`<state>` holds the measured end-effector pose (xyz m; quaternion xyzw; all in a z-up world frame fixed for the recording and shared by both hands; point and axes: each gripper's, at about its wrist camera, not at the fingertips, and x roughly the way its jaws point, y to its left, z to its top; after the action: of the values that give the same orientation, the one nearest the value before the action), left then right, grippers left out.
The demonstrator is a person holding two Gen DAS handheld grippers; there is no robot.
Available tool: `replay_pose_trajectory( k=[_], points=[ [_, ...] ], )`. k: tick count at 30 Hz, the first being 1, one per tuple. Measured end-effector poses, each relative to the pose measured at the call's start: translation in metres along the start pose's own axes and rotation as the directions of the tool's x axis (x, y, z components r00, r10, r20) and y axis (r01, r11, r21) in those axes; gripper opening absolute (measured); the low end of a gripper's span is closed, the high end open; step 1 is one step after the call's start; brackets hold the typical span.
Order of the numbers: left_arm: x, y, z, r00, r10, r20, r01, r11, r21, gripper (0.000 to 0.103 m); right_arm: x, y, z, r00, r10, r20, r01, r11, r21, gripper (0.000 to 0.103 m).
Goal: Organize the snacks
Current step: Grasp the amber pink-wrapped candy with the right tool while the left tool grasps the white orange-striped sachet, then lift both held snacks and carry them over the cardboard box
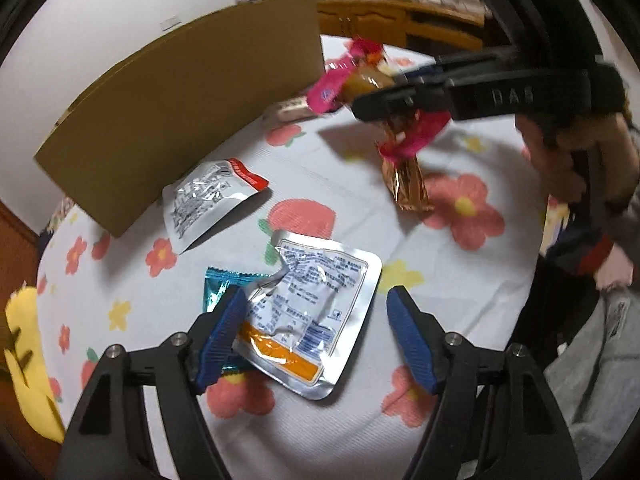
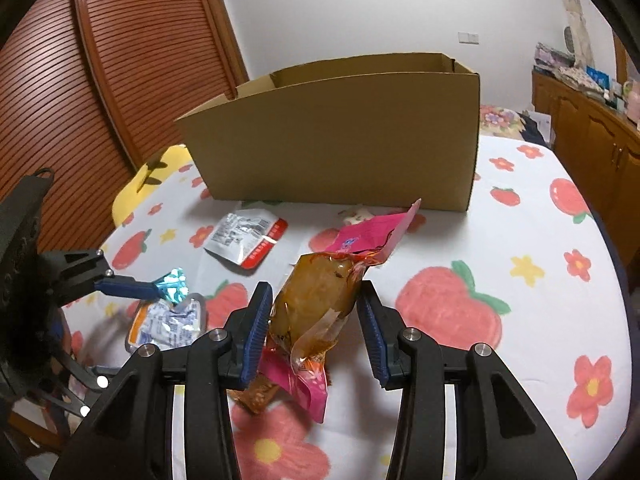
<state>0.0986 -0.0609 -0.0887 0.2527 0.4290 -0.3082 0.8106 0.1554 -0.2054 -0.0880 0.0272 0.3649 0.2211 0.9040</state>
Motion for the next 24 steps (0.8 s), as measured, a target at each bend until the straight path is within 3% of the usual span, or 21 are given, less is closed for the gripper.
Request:
replay_pose_trajectory(
  k=[8, 11, 12, 15, 18, 24],
  points=[
    [0.009, 0.013, 0.009, 0.999, -0.023, -0.027, 0.022, 0.999, -0.039, 0.073, 0.005, -0.008, 0.002, 1.0, -0.012, -0.001, 0.012, 1.0, -0.006, 0.043],
    [0.009, 0.019, 0.009, 0.999, -0.038, -0.023, 0.037, 0.997, -0.064, 0.052, 0.007, -0.013, 0.0, 1.0, -0.009, -0.004, 0.009, 1.0, 0.003, 0.043],
    [0.009, 0.02, 0.01, 0.999, -0.037, -0.022, 0.035, 0.997, -0.074, 0.034, 0.007, -0.013, 0.0, 1.0, -0.006, -0.004, 0.006, 1.0, 0.006, 0.043],
    [0.005, 0.021, 0.009, 1.0, 0.003, -0.015, -0.005, 0.997, -0.078, 0.027, 0.008, -0.015, 0.0, 1.0, -0.005, -0.003, 0.005, 1.0, 0.012, 0.043],
    [-0.002, 0.021, 0.008, 1.0, 0.001, 0.012, 0.0, 0.995, -0.103, 0.023, 0.009, -0.015, -0.001, 1.0, -0.005, -0.005, 0.005, 1.0, 0.01, 0.043],
    [-0.009, 0.029, 0.007, 0.997, 0.006, 0.076, 0.007, 0.985, -0.172, 0.02, 0.01, -0.015, -0.001, 1.0, -0.007, -0.005, 0.007, 1.0, 0.005, 0.043]
  ],
)
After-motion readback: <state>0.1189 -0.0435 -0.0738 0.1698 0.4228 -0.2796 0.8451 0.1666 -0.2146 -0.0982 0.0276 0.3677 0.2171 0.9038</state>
